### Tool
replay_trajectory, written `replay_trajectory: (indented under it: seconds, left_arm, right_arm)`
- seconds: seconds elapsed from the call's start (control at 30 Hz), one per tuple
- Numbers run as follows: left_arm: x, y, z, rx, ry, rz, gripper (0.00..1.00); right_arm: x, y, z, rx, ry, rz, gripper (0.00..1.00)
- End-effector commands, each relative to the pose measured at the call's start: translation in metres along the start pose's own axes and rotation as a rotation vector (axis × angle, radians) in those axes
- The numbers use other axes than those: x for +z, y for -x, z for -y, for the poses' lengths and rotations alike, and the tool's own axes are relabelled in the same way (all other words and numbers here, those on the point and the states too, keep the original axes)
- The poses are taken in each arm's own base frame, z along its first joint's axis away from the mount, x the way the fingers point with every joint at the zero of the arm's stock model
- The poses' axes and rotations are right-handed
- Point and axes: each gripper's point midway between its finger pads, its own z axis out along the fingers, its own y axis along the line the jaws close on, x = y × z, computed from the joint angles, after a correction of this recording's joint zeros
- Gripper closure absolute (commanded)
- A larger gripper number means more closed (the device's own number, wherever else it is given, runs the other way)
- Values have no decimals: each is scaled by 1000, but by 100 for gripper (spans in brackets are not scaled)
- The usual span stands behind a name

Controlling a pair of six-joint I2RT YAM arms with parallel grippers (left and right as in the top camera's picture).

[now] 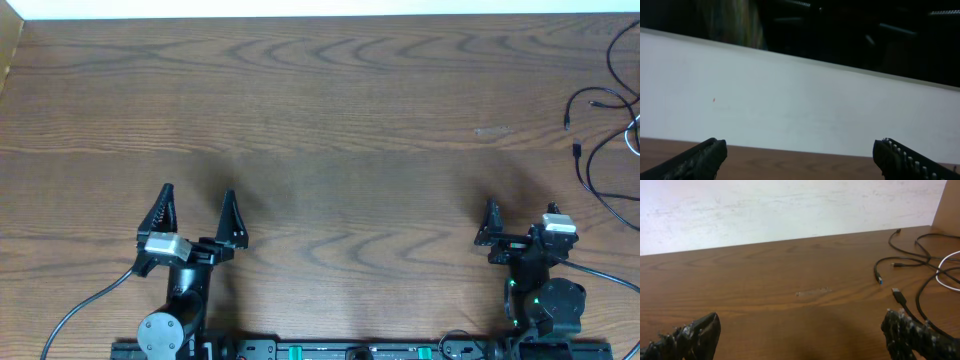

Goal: Untangle cables

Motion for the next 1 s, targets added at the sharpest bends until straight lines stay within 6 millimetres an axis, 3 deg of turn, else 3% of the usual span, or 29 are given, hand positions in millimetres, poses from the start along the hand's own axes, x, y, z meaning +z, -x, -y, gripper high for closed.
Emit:
replay_trajectory:
  seconds: [0.0,0.43,0.73,0.97]
  left_arm:
    - [-1,-9,-4,11,14,-9,1]
    - [-6,-57,-16,-14,59,-179,1]
    - [-27,-118,-37,-40,172,-432,1]
    - [-29,-120,-40,-38,191,-442,1]
  right_arm:
    - [0,0,1,-6,-6,4,1]
    - [0,0,1,-6,-6,4,1]
    - [0,0,1,-6,-6,4,1]
    - [0,0,1,-6,-6,4,1]
